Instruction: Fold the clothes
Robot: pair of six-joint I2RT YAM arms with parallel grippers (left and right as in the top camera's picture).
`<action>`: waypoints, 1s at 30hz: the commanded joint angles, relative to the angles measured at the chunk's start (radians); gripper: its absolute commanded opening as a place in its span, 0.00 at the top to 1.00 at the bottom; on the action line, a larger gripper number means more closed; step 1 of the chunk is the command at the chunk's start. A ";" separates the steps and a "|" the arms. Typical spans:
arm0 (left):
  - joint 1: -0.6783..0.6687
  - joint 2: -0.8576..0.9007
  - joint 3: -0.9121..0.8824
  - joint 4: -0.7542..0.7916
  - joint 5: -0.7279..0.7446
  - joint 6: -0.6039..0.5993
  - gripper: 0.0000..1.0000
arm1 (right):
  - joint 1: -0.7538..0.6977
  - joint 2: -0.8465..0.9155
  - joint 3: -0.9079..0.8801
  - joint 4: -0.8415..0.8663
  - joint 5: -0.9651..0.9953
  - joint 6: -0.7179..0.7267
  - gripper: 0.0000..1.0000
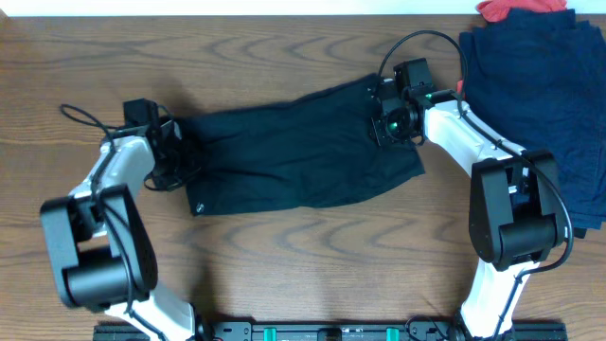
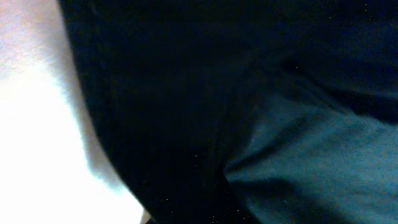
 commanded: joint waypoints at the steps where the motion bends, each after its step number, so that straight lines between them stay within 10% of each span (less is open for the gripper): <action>1: 0.026 -0.108 0.032 -0.057 -0.108 0.058 0.94 | 0.003 0.000 0.003 0.000 -0.128 0.022 0.76; 30: -0.110 -0.213 0.382 -0.282 -0.137 0.056 0.94 | 0.049 0.058 0.038 -0.021 -0.084 0.085 0.93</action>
